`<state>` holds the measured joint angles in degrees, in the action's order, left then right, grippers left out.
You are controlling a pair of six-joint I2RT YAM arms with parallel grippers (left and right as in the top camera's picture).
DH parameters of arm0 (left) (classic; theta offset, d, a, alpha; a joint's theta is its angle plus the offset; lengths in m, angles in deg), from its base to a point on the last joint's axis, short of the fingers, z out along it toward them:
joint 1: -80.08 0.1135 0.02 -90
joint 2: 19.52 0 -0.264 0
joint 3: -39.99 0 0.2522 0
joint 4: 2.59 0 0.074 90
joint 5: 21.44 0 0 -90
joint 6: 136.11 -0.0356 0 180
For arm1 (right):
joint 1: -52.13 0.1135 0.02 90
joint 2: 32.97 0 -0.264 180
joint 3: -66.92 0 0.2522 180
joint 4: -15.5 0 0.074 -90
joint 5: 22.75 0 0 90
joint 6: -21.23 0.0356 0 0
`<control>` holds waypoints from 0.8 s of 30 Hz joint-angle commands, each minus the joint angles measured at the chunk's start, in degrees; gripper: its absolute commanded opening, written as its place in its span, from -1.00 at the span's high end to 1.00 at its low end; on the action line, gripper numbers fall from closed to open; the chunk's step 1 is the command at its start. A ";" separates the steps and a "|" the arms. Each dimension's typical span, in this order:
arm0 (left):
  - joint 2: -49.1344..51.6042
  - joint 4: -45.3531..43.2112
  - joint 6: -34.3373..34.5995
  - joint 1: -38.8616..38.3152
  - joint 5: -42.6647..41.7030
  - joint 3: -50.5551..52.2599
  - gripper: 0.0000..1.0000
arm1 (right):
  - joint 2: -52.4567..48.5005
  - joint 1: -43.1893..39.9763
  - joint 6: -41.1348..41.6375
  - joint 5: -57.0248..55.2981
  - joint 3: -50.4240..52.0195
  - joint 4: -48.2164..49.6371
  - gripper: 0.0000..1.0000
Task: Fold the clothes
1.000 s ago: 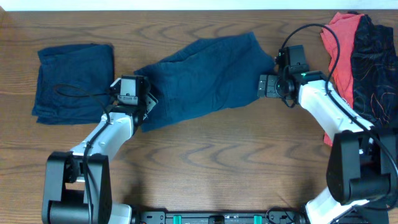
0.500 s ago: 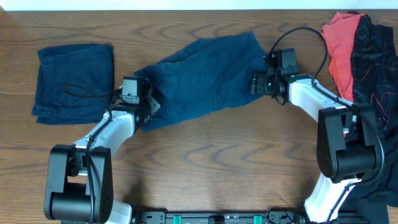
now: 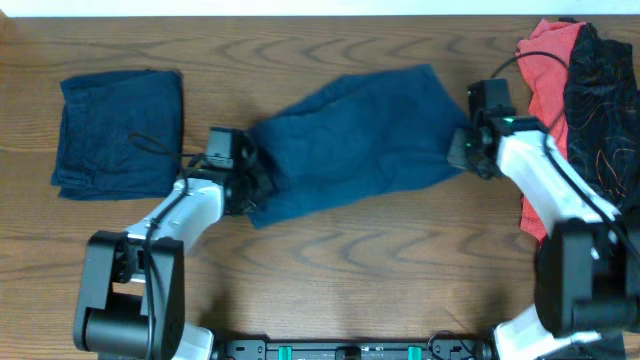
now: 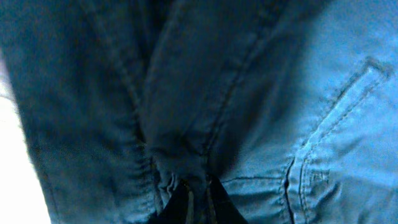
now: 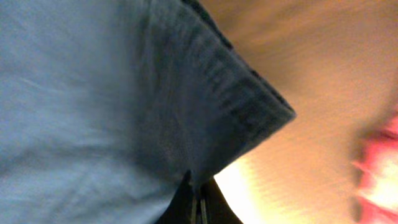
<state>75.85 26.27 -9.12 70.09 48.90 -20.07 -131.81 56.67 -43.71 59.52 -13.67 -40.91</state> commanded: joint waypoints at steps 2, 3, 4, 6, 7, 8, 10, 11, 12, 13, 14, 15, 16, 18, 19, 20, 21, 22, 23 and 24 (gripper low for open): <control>0.39 3.61 -8.59 -6.56 -4.98 0.04 0.88 | 6.34 -0.98 4.79 -7.48 -0.02 -7.04 0.98; 0.35 4.70 -9.11 -7.61 -4.94 0.04 0.88 | 6.97 -0.98 4.79 -7.43 -0.02 -8.68 0.98; 0.31 5.90 -9.16 -8.50 -4.92 0.04 0.88 | 7.54 -0.98 4.76 -7.15 -0.02 -10.36 0.98; -0.04 7.58 -9.14 -9.09 -4.94 0.04 0.88 | 7.98 -0.98 4.74 -7.06 -0.02 -12.66 0.97; -0.46 8.22 -9.14 -9.07 -4.96 0.04 0.88 | 8.00 -0.98 4.72 -7.06 -0.02 -13.55 0.95; -1.05 8.74 -9.16 -8.90 -4.79 0.04 0.88 | 8.00 -0.98 4.72 -7.04 -0.02 -14.23 0.83; -2.58 9.01 -9.84 -8.26 -4.74 0.04 0.74 | 7.98 -0.94 4.72 -7.06 -0.02 -14.80 0.69; -3.74 9.05 -9.84 -7.82 -4.72 0.04 0.57 | 8.00 -0.94 4.72 -7.06 -0.02 -14.71 0.54; -4.87 9.09 -9.84 -7.32 -4.72 0.00 0.38 | 8.00 -0.94 4.72 -7.06 -0.02 -14.49 0.43; -6.14 9.07 -9.84 -6.78 -4.57 -0.07 0.00 | 8.00 -0.94 4.72 -7.06 -0.02 -14.27 0.34; -7.50 9.03 -9.81 -6.19 -3.78 -0.11 -0.45 | 8.00 -0.94 4.72 -7.06 -0.02 -14.08 0.21; -9.01 8.81 -9.79 -5.57 -2.69 -0.11 -0.96 | 8.00 -0.94 4.72 -7.04 -0.02 -13.94 0.18; -10.58 8.37 -9.79 -4.87 -1.38 -0.11 -0.96 | 8.00 -0.94 4.72 -7.06 -0.02 -13.90 0.17; -13.60 6.08 -9.77 -3.28 0.96 -0.11 -0.96 | 7.98 -0.94 4.72 -7.06 -0.02 -13.81 0.17; -14.64 4.26 -9.79 -2.62 1.33 -0.11 -0.96 | 7.98 -0.94 4.72 -7.04 -0.02 -13.77 0.17; -15.28 2.10 -9.79 -2.05 1.29 -0.11 -0.96 | 8.00 -0.94 4.72 -7.04 -0.02 -13.77 0.17; -15.58 0.00 -9.81 -1.73 1.29 -0.11 -0.96 | 7.98 -0.94 4.72 -7.04 -0.02 -13.79 0.17; -15.52 -2.01 -10.40 -1.55 1.31 -0.11 -0.96 | 7.98 -0.92 4.72 -6.91 -0.02 -13.81 0.18; -15.10 -3.65 -11.17 -1.53 1.31 -0.11 -0.96 | 8.00 -0.94 4.72 -6.73 -0.02 -13.86 0.18; -14.34 -5.11 -11.52 -1.53 1.29 -0.11 -0.98 | 7.98 -0.94 4.72 -6.45 -0.02 -13.86 0.19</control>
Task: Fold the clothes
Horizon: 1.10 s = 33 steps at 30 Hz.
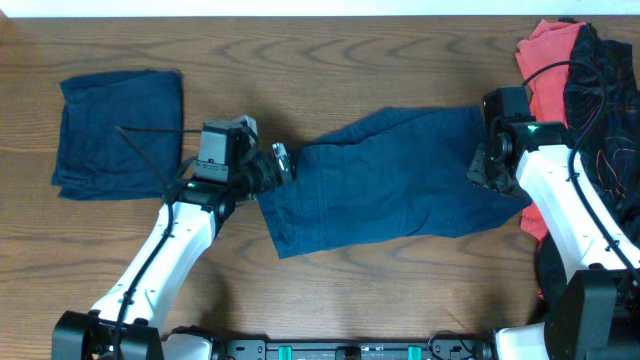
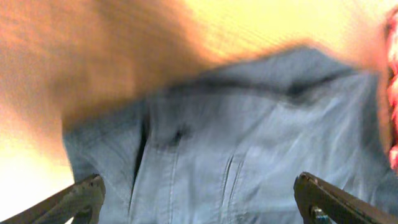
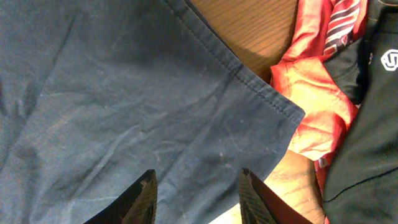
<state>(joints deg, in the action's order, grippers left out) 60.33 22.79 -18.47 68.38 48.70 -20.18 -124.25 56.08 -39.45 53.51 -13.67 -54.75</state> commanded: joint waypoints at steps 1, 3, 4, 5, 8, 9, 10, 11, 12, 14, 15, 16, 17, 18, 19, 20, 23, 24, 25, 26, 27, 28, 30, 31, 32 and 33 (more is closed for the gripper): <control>2.08 -2.56 -2.14 0.17 1.46 0.00 -0.94 | 0.42 -0.35 0.46 -0.31 -0.02 -0.04 0.20; 4.63 -3.96 -2.16 0.15 1.42 0.00 -0.79 | 0.42 -0.35 0.46 -0.15 -0.02 -0.13 0.20; 6.01 -4.52 -2.16 0.15 1.42 0.00 -0.76 | 0.42 -0.35 0.46 -0.02 -0.02 -0.13 0.20; 7.45 -5.05 -2.16 0.17 1.42 0.00 -0.75 | 0.44 -0.35 0.44 0.20 -0.02 -0.11 0.21; 11.67 -7.48 -2.14 0.17 0.33 0.02 -0.75 | 0.42 -0.35 0.44 0.26 -0.02 -0.13 0.21; 12.76 -8.57 -2.14 0.15 -0.35 0.00 -0.74 | 0.42 -0.35 0.44 0.26 -0.02 -0.13 0.21; 13.81 -9.77 -2.12 0.15 -0.70 0.00 -0.75 | 0.44 -0.35 0.44 0.28 -0.02 -0.13 0.21; 14.73 -11.10 -2.12 0.13 -0.66 0.00 -0.75 | 0.44 -0.35 0.44 0.28 -0.02 -0.11 0.22; 15.43 -12.26 -2.14 0.13 -0.66 0.00 -0.74 | 0.44 -0.35 0.44 0.28 -0.02 -0.13 0.22; 16.37 -14.36 -2.12 0.11 -0.70 0.00 -0.75 | 0.44 -0.35 0.44 0.28 -0.02 -0.13 0.22; 16.61 -14.97 -2.12 0.11 -0.70 0.00 -0.74 | 0.42 -0.35 0.44 0.31 -0.02 -0.15 0.23; 16.81 -15.54 -2.10 0.11 -0.72 0.00 -0.74 | 0.44 -0.35 0.44 0.33 -0.02 -0.15 0.24; 16.96 -15.98 -2.10 0.11 -0.72 0.00 -0.73 | 0.42 -0.35 0.44 0.50 -0.02 -0.15 0.23; 17.09 -16.20 -2.10 0.11 -0.72 0.00 -0.69 | 0.42 -0.35 0.44 0.66 -0.02 -0.13 0.24; 17.20 -16.35 -2.10 0.11 -0.72 0.00 -0.61 | 0.44 -0.35 0.44 0.70 -0.02 -0.13 0.24; 17.31 -16.46 -2.10 0.11 -0.72 0.00 -0.55 | 0.42 -0.35 0.46 0.74 -0.02 -0.13 0.24; 17.59 -16.61 -2.01 -0.15 -0.94 0.02 -0.47 | 0.42 -0.35 0.44 1.09 -0.02 -0.13 0.24; 17.79 -16.81 -1.90 -0.39 -0.96 0.02 -0.39 | 0.42 -0.35 0.44 1.14 -0.02 -0.13 0.25; 17.97 -16.98 -1.90 -0.70 -1.09 0.02 -0.28 | 0.42 -0.35 0.44 1.16 -0.02 -0.13 0.26; 18.25 -17.11 -1.90 -1.05 -1.11 0.00 -0.09 | 0.44 -0.33 0.44 1.16 -0.02 -0.15 0.26; 18.34 -17.07 -1.88 -1.31 -1.11 0.00 0.10 | 0.42 -0.33 0.44 1.18 -0.02 -0.15 0.25; 18.51 -16.90 -1.88 -1.60 -1.11 0.02 0.27 | 0.44 -0.35 0.44 1.18 -0.02 -0.15 0.25; 18.53 -16.52 -1.88 -1.99 -1.11 0.02 0.59 | 0.42 -0.35 0.44 1.16 -0.02 -0.20 0.25; 18.53 -16.44 -1.88 -2.05 -1.18 0.02 0.81 | 0.42 -0.35 0.44 1.14 -0.02 -0.24 0.25; 18.51 -16.46 -1.88 -2.03 -1.79 0.00 0.88 | 0.42 -0.35 0.44 1.14 -0.02 -0.31 0.25; 18.32 -16.46 -1.90 -1.95 -2.54 -0.02 0.88 | 0.42 -0.35 0.44 1.14 -0.02 -0.33 0.26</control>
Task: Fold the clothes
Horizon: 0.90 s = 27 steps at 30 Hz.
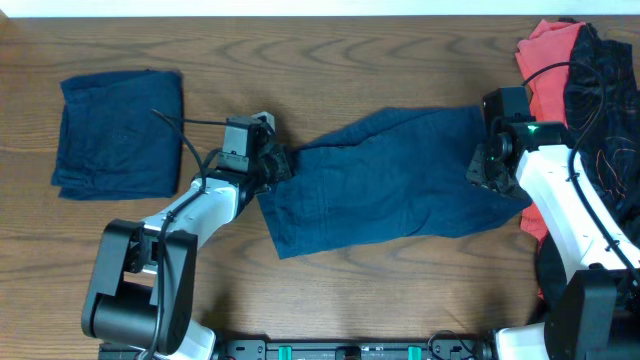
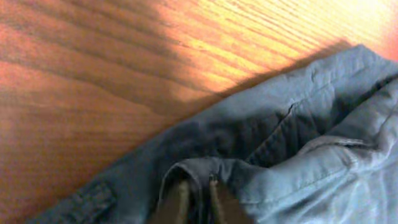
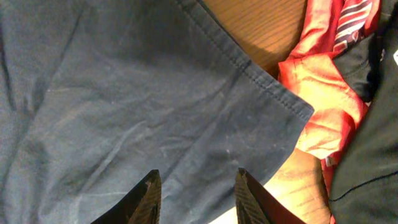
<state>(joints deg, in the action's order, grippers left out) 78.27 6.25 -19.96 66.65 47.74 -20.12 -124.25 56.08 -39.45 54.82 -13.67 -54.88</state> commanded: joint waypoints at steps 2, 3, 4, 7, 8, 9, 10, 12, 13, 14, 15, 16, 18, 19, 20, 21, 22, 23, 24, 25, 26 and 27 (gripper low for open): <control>-1.84 1.16 -0.33 0.37 -3.23 -0.15 0.88 | 0.44 -0.35 0.44 -0.17 -0.02 -0.17 0.26; -3.08 1.99 0.15 0.57 -3.19 -0.17 0.88 | 0.44 -0.35 0.44 -0.20 -0.02 -0.15 0.26; -5.27 3.34 0.79 0.90 -3.19 -0.17 0.88 | 0.44 -0.35 0.44 -0.20 -0.02 -0.15 0.25; -12.37 8.94 2.64 1.31 -3.17 -0.17 0.88 | 0.42 -0.35 0.44 -0.20 -0.02 -0.13 0.25; -14.73 11.28 3.34 1.31 -3.17 -0.17 0.88 | 0.42 -0.35 0.44 -0.20 -0.02 -0.07 0.25; -16.85 13.81 4.04 1.31 -2.97 -0.17 0.88 | 0.42 -0.35 0.44 -0.20 -0.02 0.04 0.25; -18.80 16.74 5.42 1.22 -2.45 -0.15 0.88 | 0.42 -0.35 0.44 -0.20 -0.02 0.13 0.26; -22.10 24.11 9.60 1.25 -0.37 -0.15 0.88 | 0.42 -0.35 0.44 -0.17 -0.02 0.28 0.26; -23.15 27.63 11.63 1.22 1.14 -0.15 0.88 | 0.42 -0.35 0.44 -0.17 -0.02 0.33 0.26; -23.91 31.58 13.64 1.20 3.30 -0.15 0.88 | 0.42 -0.35 0.44 -0.17 -0.02 0.33 0.25; -24.17 34.93 15.43 1.20 5.68 -0.15 0.88 | 0.44 -0.35 0.44 -0.17 -0.02 0.31 0.25; -24.17 37.42 16.98 1.20 8.26 -0.04 0.88 | 0.42 -0.35 0.44 -0.17 -0.02 0.28 0.26; -23.67 39.76 19.12 1.20 13.07 0.66 0.88 | 0.42 -0.35 0.44 -0.15 -0.02 0.24 0.26; -23.37 39.82 19.78 1.20 14.69 1.20 0.88 | 0.42 -0.35 0.44 -0.13 -0.02 0.24 0.26; -22.97 39.82 20.85 1.22 15.93 1.81 0.88 | 0.42 -0.35 0.44 0.02 -0.02 0.24 0.27; -22.58 39.82 22.14 1.25 16.81 2.29 0.88 | 0.44 -0.35 0.42 0.11 -0.02 0.24 0.26; -22.21 39.80 23.32 1.25 17.07 2.75 0.88 | 0.42 -0.35 0.42 0.24 -0.02 0.24 0.27; -21.88 39.85 24.39 1.25 17.03 3.15 0.88 | 0.42 -0.35 0.42 0.24 -0.02 0.24 0.26; -21.53 40.11 25.62 1.25 17.00 3.52 0.88 | 0.44 -0.35 0.42 0.24 -0.02 0.28 0.27; -21.29 40.68 26.40 1.20 17.00 3.76 0.88 | 0.42 -0.35 0.42 0.22 -0.02 0.42 0.27; -21.05 41.29 26.93 1.20 17.00 3.89 0.88 | 0.44 -0.35 0.42 0.22 -0.02 0.66 0.27; -20.79 41.97 27.19 1.20 16.98 3.91 0.88 | 0.42 -0.35 0.37 0.24 -0.02 1.09 0.28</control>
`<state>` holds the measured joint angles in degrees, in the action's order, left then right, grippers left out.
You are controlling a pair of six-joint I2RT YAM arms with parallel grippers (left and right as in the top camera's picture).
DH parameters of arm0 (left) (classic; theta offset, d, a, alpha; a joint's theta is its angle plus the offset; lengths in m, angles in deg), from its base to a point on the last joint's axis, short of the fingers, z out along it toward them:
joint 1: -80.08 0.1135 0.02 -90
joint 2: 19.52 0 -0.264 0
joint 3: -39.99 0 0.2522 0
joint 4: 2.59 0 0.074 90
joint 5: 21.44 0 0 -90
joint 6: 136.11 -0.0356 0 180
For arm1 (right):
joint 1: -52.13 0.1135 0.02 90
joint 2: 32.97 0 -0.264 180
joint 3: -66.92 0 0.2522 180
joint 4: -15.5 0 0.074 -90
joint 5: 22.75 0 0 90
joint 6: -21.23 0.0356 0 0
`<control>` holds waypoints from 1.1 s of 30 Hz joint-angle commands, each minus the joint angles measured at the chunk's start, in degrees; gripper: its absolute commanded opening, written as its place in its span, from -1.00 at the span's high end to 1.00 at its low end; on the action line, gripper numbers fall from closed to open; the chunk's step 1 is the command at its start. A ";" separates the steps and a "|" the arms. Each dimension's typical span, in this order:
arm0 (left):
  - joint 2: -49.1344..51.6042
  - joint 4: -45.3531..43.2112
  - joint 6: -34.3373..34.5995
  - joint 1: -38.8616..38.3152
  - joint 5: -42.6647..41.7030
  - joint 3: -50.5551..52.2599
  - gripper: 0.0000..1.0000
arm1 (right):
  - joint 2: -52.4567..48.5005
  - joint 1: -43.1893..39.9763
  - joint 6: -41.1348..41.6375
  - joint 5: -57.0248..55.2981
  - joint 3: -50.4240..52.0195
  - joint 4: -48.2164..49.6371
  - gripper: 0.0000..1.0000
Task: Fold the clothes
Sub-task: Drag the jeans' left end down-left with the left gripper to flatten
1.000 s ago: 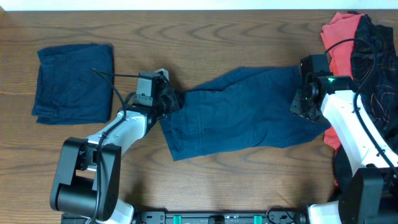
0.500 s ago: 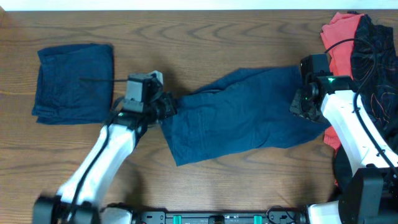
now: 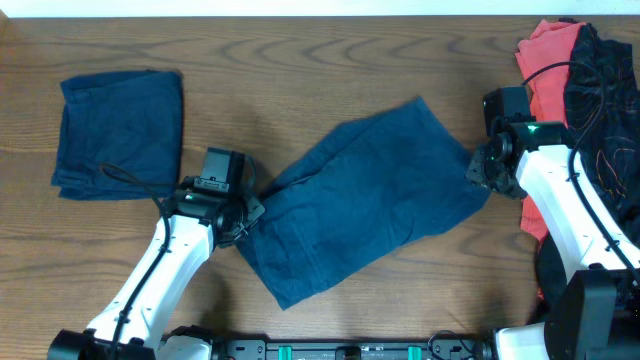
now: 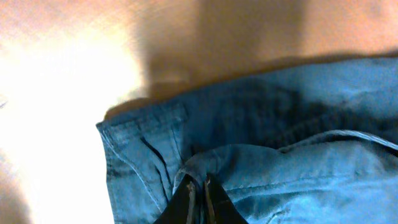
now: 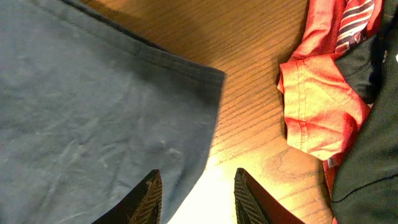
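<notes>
A dark blue garment lies flat and slanted across the middle of the table, its lower end toward the front left. My left gripper is at its left edge, shut on a raised fold of the hem; in the left wrist view the gripper pinches blue cloth. My right gripper stands open at the garment's right corner. In the right wrist view that gripper spans the cloth's edge and bare wood, holding nothing.
A folded dark blue garment rests at the back left. A heap of red and black clothes fills the right edge, close beside my right arm; its red cloth shows in the right wrist view. Wooden table.
My left gripper, still shut on the fold, has moved toward the front left. The garment came with it, turned slantwise, and its right corner drew back from under the unmoved right gripper.
First both grippers were shut on opposite ends of the garment. Then both stood open and the garment lay spread flat. After that my left gripper was shut on a fold at its left edge, and now the garment sits shifted front-left.
</notes>
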<state>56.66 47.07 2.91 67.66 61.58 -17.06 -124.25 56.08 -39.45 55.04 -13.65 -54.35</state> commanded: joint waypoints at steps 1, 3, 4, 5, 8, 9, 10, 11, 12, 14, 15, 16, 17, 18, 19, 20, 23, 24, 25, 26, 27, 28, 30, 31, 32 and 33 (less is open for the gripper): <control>1.01 1.86 4.48 0.20 3.17 0.85 0.88 | 0.42 -0.35 0.09 0.02 -0.04 1.07 0.27; 1.07 2.97 4.50 0.20 3.17 0.85 0.88 | 0.42 -0.35 -0.70 0.13 -0.04 2.16 0.26; 1.07 3.50 4.50 0.20 3.15 0.85 0.87 | 0.42 -0.35 -0.70 0.28 -0.04 2.62 0.25; 1.07 4.20 4.50 0.20 3.17 0.85 0.88 | 0.42 -0.35 -0.70 0.52 -0.04 2.91 0.24; 1.07 5.64 4.50 0.20 3.15 0.85 0.88 | 0.42 -0.35 -0.68 1.49 -0.04 3.10 0.25; 1.07 5.92 4.50 0.20 3.15 0.85 0.88 | 0.42 -0.35 -0.68 1.79 -0.04 3.15 0.26; 1.07 6.23 4.55 0.20 3.10 0.85 0.88 | 0.42 -0.35 -0.70 2.01 -0.04 3.15 0.26; 1.07 6.69 4.92 0.20 2.95 0.85 0.88 | 0.42 -0.35 -0.70 2.12 -0.04 3.15 0.26; 1.07 7.15 5.38 0.20 2.95 0.85 0.88 | 0.42 -0.35 -0.70 2.12 -0.04 3.13 0.26; 1.07 8.28 6.21 0.20 2.95 0.85 0.88 | 0.42 -0.35 -0.72 2.14 -0.04 3.10 0.26; 1.07 8.87 6.36 0.20 2.80 0.85 0.88 | 0.42 -0.35 -0.72 2.16 -0.04 3.13 0.27; 1.07 9.49 6.43 0.20 2.36 0.85 0.87 | 0.42 -0.35 -0.72 2.16 -0.04 3.13 0.27; 1.07 10.05 6.45 0.20 1.70 0.85 0.88 | 0.42 -0.35 -0.72 2.21 -0.04 3.15 0.27; 1.07 10.36 6.45 0.20 1.11 0.85 0.88 | 0.42 -0.35 -0.96 2.29 -0.04 3.21 0.28; 1.07 10.58 6.43 0.17 0.59 0.85 0.87 | 0.42 -0.35 -2.08 2.91 -0.04 3.63 0.27; 1.07 10.71 6.43 0.20 -0.09 0.85 0.88 | 0.42 -0.35 -3.96 4.20 -0.04 4.35 0.28; 1.07 10.80 6.43 0.20 -0.24 0.85 0.88 | 0.42 -0.33 -11.61 10.64 -0.04 7.61 0.28; 1.07 10.75 6.43 0.20 -0.24 0.85 0.88 | 0.42 -0.33 -14.47 13.44 -0.04 9.11 0.29; 1.07 10.73 6.45 0.20 -0.24 0.85 0.88 | 0.42 -0.33 -16.85 15.89 -0.04 10.71 0.29; 1.07 10.71 6.45 0.20 -0.24 0.85 0.88 | 0.42 -0.35 -18.14 17.33 -0.04 12.24 0.29; 1.07 10.73 6.45 0.20 -0.24 0.87 0.88 | 0.42 -0.33 -18.88 18.23 -0.04 13.94 0.29; 1.07 10.73 6.43 0.20 -0.24 0.85 0.88 | 0.39 -0.33 -19.37 18.64 -0.04 15.85 0.30; 1.07 10.73 6.43 0.20 -0.24 0.85 0.88 | 0.17 -0.35 -19.89 18.69 -0.04 20.15 0.35; 1.07 10.73 6.43 0.20 -0.26 0.85 0.88 | -0.20 -0.35 -20.52 18.67 -0.04 22.01 0.35; 1.07 10.75 6.43 0.20 -0.26 0.85 0.88 | -0.50 -0.39 -21.29 18.64 -0.04 23.74 0.34; 1.07 10.78 6.43 0.20 -0.26 0.85 0.88 | -0.94 -0.57 -21.31 17.68 -0.04 24.65 0.32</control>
<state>57.23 57.43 8.59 67.66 61.44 -16.55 -124.34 56.08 -56.76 71.39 -13.62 -31.12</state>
